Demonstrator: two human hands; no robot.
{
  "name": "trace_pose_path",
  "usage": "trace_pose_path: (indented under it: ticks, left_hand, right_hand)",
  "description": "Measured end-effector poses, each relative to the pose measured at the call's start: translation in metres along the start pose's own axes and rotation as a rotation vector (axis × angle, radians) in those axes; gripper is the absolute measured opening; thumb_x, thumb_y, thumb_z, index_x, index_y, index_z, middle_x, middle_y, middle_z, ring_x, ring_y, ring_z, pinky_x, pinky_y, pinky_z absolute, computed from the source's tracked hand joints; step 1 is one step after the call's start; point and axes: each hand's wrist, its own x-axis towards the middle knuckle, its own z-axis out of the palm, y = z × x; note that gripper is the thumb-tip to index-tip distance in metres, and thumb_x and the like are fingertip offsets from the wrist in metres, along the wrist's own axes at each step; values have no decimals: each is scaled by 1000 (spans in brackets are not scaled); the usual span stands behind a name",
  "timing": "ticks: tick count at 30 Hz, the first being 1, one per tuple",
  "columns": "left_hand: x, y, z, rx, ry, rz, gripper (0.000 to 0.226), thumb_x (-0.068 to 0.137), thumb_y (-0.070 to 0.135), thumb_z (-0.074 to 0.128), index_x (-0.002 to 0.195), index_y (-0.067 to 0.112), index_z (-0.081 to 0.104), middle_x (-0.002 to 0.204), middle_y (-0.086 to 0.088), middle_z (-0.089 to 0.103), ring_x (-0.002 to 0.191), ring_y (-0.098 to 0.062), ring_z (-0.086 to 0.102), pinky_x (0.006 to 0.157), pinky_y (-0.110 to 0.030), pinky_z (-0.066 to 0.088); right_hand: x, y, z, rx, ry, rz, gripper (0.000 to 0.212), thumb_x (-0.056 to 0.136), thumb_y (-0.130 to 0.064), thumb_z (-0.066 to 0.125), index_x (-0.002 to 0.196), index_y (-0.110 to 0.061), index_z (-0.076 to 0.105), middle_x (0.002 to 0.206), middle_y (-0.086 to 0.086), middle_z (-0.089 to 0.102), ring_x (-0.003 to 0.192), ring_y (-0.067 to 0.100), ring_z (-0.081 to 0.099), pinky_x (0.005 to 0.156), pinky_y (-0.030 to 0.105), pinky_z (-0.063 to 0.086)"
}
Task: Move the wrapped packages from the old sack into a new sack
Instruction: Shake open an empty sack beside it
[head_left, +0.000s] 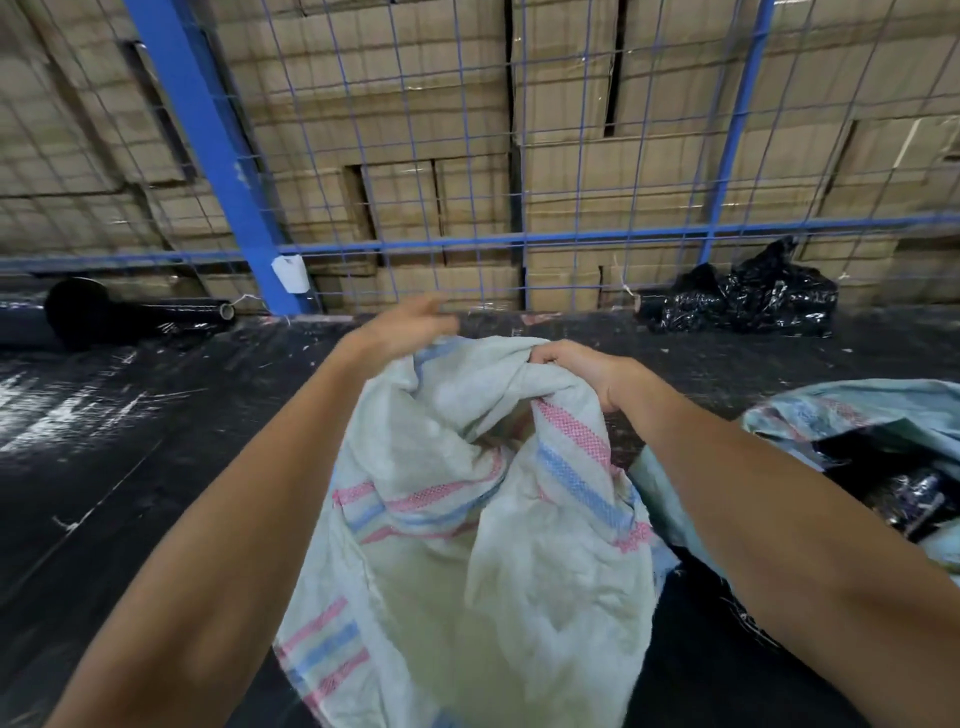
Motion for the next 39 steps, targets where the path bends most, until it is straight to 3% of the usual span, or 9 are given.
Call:
trace_pose_path:
  ticks: [3,7,13,19,23,27,33,36,39]
  left_hand:
    - [-4,46,24,378,-173,139,104,72,67,70,156,37,15,156,7,38,142,-19,36,120,-54,12]
    - [7,34,40,515,208,-22,37,83,35,65,113,14,63,117,-13,65,105,-35,60,83,-43,45]
    - [19,60,19,334,501,-127,34,87,31,59,111,8,62,119,-17,62,111,-39,59,83,-42,46]
    - [14,27,-17,607,521,-105,33,85,29,64,113,12,67,116,-18,64,109,-41,62,89,-47,48]
    - [6,-20,-12,866,403,-166,42,86,37,67,123,18,63,117,-14,67,113,-35,62,101,-44,42]
    - [13,4,2,567,76,92,134,62,61,83,156,34,-9,163,-12,23,151,-27,20,118,-57,-3]
    - [20,45,32,508,301,53,49,83,52,64,115,16,64,119,-14,67,110,-37,63,88,-42,50]
    - [24,51,10,416,519,-91,44,90,42,56,119,9,62,123,-19,62,114,-41,61,91,-46,49]
    - [26,69,-12,301,624,-139,39,89,27,55,120,5,61,127,-21,60,118,-43,57,94,-47,48]
  right_hand:
    - [2,-15,8,-20,-17,-66,22,89,-14,50,79,-3,66,72,16,63,62,25,62,63,31,49]
    - [-1,-19,8,-445,146,-301,69,72,-63,76,128,-26,59,125,-1,65,112,17,64,102,41,48]
    - [11,29,49,-1111,1018,-403,127,60,-79,70,155,-29,3,161,2,15,145,34,24,112,64,16]
    - [10,37,-4,-391,672,-98,18,92,-14,52,96,-5,67,93,15,68,91,35,67,71,32,51]
    - [-4,21,-21,75,340,-126,24,89,-21,59,90,-3,74,90,19,74,89,35,70,87,41,55]
    - [3,-4,-8,-229,375,-153,20,91,-15,52,98,-5,68,91,8,64,85,27,60,78,39,49]
    - [-9,-29,13,-478,430,-460,59,70,-42,64,126,-22,59,124,8,62,113,26,57,87,43,46]
    - [-14,-13,20,-894,618,-406,134,54,-92,57,154,-35,-11,165,3,-10,152,33,-4,113,68,4]
    - [1,17,32,-1181,828,-180,146,55,-88,64,153,-22,-23,158,14,-31,144,48,-22,104,76,-8]
